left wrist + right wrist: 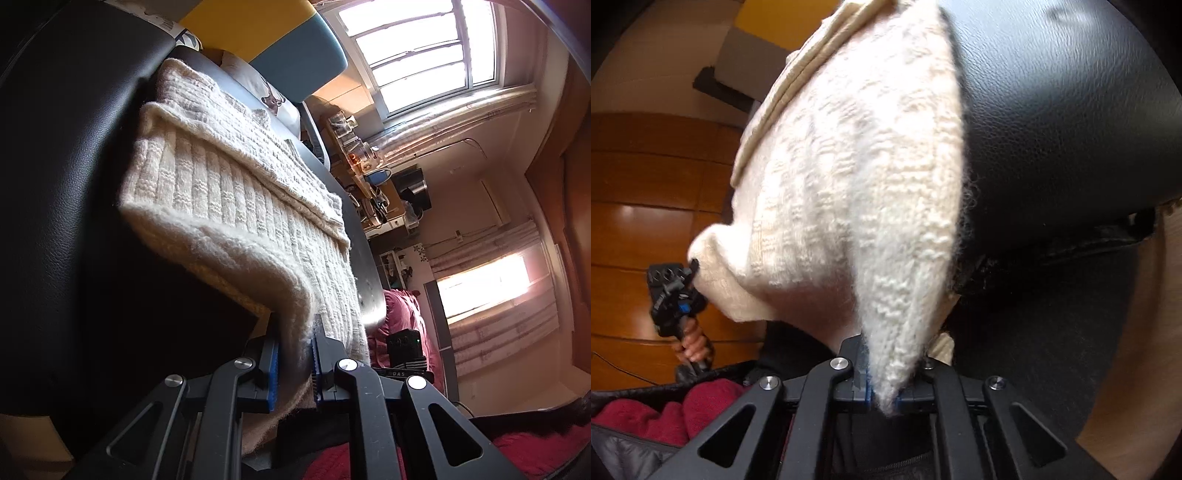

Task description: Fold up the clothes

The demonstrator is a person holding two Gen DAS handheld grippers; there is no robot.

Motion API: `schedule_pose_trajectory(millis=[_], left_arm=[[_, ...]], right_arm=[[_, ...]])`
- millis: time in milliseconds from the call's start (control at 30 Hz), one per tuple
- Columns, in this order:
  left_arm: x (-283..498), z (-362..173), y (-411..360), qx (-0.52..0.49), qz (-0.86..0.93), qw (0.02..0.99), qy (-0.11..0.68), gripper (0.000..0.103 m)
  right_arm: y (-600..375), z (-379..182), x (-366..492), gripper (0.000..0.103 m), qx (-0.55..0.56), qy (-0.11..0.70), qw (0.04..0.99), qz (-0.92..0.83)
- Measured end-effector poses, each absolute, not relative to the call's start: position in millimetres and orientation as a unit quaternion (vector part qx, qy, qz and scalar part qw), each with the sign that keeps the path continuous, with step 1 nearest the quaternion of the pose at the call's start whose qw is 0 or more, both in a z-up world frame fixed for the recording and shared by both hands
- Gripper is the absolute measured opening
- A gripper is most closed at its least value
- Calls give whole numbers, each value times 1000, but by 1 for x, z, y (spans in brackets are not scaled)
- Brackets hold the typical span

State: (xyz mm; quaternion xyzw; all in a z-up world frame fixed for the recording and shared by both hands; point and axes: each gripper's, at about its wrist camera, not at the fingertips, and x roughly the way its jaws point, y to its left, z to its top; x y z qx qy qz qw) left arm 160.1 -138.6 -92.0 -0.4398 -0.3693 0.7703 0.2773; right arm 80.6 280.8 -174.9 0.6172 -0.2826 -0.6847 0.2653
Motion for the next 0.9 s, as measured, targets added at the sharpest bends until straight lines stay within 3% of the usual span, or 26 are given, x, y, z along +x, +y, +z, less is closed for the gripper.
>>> schedule_pose_trajectory(millis=[133, 367, 667, 900], left_arm=[[161, -87, -136, -437, 780, 279, -350, 12], [152, -69, -151, -396, 788, 285, -377, 12], [105, -28, -192, -285, 802, 284, -441, 12], [43, -8, -197, -302, 830, 252, -396, 9]], right_arm=[[264, -135, 83, 6, 586, -266, 311, -699], [267, -94, 45, 6, 478, -349, 382, -710], [297, -76, -34, 5, 395, -418, 365, -732], [292, -90, -94, 6, 427, -418, 324, -733]])
